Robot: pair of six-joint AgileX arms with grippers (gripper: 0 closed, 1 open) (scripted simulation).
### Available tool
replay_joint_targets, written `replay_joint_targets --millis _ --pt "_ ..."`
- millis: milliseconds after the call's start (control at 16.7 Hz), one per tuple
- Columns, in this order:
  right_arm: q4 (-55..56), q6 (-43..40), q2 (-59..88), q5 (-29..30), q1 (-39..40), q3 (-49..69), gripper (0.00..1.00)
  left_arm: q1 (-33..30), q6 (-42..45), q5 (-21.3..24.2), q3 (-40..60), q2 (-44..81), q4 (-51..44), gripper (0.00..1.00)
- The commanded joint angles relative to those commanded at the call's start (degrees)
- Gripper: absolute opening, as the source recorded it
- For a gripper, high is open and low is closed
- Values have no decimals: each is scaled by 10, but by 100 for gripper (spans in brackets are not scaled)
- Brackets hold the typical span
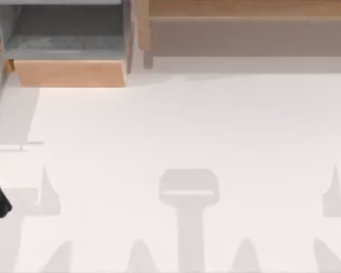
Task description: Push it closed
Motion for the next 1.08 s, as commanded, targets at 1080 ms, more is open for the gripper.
replay_joint_targets --millis 1080 --pt "0 0 0 0 0 0 100 -225 7 -224 304 587 285 100"
